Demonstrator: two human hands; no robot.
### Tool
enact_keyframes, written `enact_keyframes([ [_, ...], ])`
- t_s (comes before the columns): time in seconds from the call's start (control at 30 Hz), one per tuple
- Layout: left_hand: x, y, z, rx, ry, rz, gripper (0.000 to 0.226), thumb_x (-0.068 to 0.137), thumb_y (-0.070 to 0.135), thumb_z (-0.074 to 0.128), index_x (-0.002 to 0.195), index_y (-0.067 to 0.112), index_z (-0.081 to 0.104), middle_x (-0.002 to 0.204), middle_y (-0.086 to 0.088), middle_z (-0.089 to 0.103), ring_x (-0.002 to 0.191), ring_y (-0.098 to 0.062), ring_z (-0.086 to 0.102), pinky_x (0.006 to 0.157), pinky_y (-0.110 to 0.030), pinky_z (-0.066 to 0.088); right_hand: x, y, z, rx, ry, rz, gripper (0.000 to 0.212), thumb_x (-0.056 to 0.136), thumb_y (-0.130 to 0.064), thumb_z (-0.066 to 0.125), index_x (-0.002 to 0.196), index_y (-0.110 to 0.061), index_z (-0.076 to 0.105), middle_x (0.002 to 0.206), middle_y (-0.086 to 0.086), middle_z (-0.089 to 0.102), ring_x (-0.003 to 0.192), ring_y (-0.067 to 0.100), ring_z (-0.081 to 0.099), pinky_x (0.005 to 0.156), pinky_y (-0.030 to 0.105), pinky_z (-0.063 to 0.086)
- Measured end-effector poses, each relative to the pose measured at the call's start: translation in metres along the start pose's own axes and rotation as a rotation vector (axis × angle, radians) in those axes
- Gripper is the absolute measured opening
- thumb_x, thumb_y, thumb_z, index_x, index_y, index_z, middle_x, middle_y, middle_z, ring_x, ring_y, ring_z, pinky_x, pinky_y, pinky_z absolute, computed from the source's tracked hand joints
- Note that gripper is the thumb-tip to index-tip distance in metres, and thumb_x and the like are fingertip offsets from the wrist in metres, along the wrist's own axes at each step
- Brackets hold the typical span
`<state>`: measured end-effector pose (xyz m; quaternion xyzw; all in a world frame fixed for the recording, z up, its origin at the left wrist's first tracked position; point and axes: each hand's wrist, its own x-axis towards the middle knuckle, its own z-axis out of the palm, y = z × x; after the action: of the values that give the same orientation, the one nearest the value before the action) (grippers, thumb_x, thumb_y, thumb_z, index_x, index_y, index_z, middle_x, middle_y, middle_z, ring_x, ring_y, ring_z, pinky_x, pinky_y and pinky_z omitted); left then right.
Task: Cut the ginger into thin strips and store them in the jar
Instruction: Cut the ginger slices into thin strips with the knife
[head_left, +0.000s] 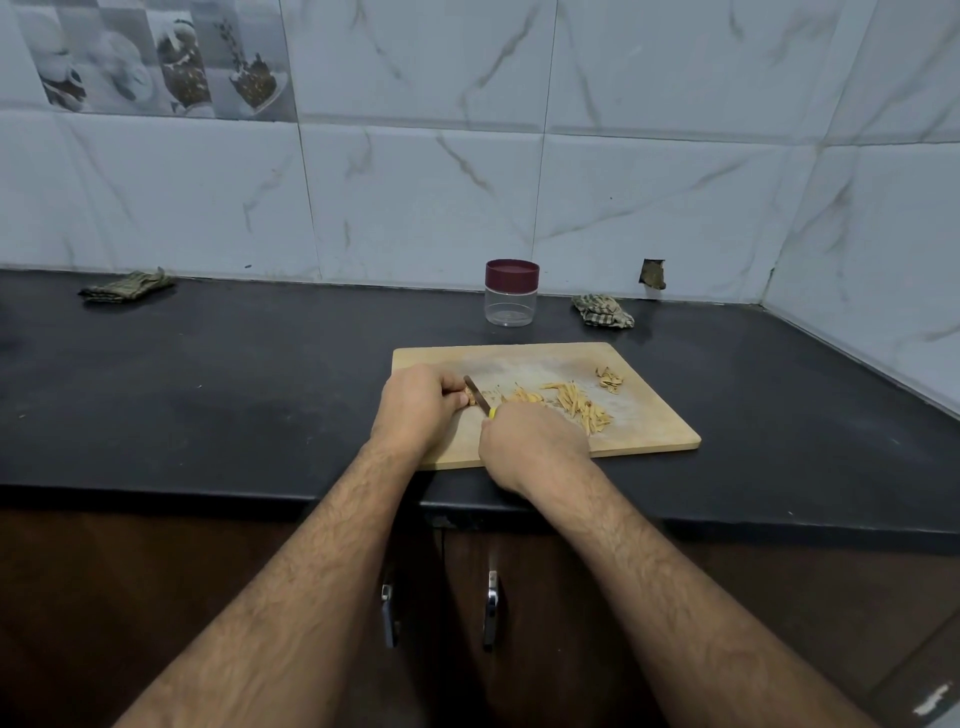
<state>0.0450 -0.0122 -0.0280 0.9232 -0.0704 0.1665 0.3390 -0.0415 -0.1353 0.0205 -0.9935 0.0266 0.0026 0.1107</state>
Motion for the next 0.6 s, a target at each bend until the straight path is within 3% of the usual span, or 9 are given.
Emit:
enact_keyframes([
  [0.23, 0.001, -0.002, 0.001, 0.017, 0.002, 0.02, 0.015, 0.089, 0.023, 0.07, 0.1, 0.028, 0.079, 0.106, 0.011, 0.074, 0.104, -0.013, 0.064, 0.091, -0.029, 0.048, 0.007, -0.007, -0.004, -0.022, -0.027, -0.009, 0.025, 0.102, -0.02, 0.043, 0.118, -0.014, 0.062, 0.119, 0.006, 0.064, 0.096, 0.025, 0.057, 0.073, 0.032, 0.039],
  [0.33, 0.002, -0.002, 0.001, 0.02, 0.009, 0.031, 0.015, 0.089, 0.022, 0.069, 0.099, 0.027, 0.079, 0.104, 0.012, 0.075, 0.102, -0.012, 0.065, 0.085, -0.024, 0.047, 0.01, -0.013, -0.009, -0.027, -0.049, -0.002, 0.027, 0.096, -0.01, 0.045, 0.115, -0.013, 0.062, 0.116, 0.006, 0.065, 0.103, 0.025, 0.061, 0.076, 0.033, 0.045],
  [0.47, 0.0, 0.001, -0.001, -0.017, 0.019, 0.013, 0.014, 0.088, 0.022, 0.071, 0.098, 0.027, 0.079, 0.101, 0.009, 0.076, 0.102, -0.012, 0.065, 0.089, -0.027, 0.049, 0.008, -0.013, -0.01, -0.074, -0.076, -0.016, 0.029, 0.094, -0.008, 0.047, 0.118, -0.013, 0.062, 0.119, 0.005, 0.064, 0.108, 0.024, 0.061, 0.078, 0.033, 0.045],
  [0.6, -0.002, 0.002, -0.002, -0.01, 0.006, 0.008, 0.016, 0.09, 0.022, 0.07, 0.103, 0.025, 0.078, 0.103, 0.006, 0.075, 0.103, -0.013, 0.065, 0.091, -0.028, 0.049, -0.003, -0.004, -0.005, -0.098, -0.085, -0.013, 0.026, 0.094, -0.009, 0.051, 0.117, -0.013, 0.063, 0.114, 0.004, 0.065, 0.091, 0.023, 0.056, 0.074, 0.033, 0.042],
])
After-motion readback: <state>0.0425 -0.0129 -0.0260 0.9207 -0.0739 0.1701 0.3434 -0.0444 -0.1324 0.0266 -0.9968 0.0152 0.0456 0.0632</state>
